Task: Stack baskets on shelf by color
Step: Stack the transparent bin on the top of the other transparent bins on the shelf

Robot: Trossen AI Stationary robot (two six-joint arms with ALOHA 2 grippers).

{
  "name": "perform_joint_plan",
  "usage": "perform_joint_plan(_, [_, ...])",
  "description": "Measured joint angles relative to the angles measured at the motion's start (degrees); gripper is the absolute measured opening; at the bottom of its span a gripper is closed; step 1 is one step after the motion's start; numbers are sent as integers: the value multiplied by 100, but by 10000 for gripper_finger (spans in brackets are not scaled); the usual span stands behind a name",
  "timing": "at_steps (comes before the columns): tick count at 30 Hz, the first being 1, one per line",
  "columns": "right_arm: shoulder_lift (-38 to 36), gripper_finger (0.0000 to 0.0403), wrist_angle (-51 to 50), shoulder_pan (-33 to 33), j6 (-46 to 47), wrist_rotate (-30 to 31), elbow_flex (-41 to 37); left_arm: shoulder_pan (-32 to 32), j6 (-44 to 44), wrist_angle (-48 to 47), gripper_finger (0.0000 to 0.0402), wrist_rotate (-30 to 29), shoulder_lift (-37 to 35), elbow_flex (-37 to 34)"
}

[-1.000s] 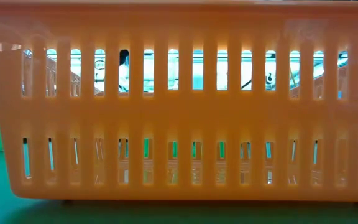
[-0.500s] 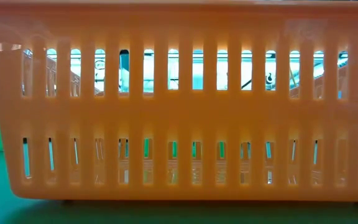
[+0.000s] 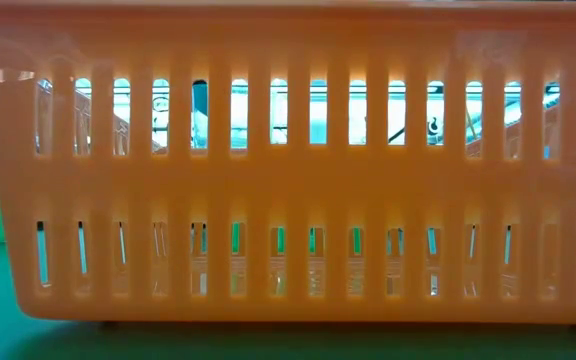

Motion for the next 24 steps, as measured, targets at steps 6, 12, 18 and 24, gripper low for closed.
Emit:
perform_joint_plan(6, [0, 112, 0, 0, 0, 0, 0, -110, 31, -12, 9, -232, 309, 0])
perform_joint_plan(12, [0, 112, -1, 0, -23, -1, 0, -256, 27, 84, 10, -876, 531, 0])
perform_joint_plan(18, [0, 112, 0, 0, -48, -2, 0, -289, -133, 252, 58, -1025, 514, 0])
perform_joint_plan(24, [0, 112, -23, 0, -59, -2, 0, -375, -199, 385, 132, -1391, 145, 0])
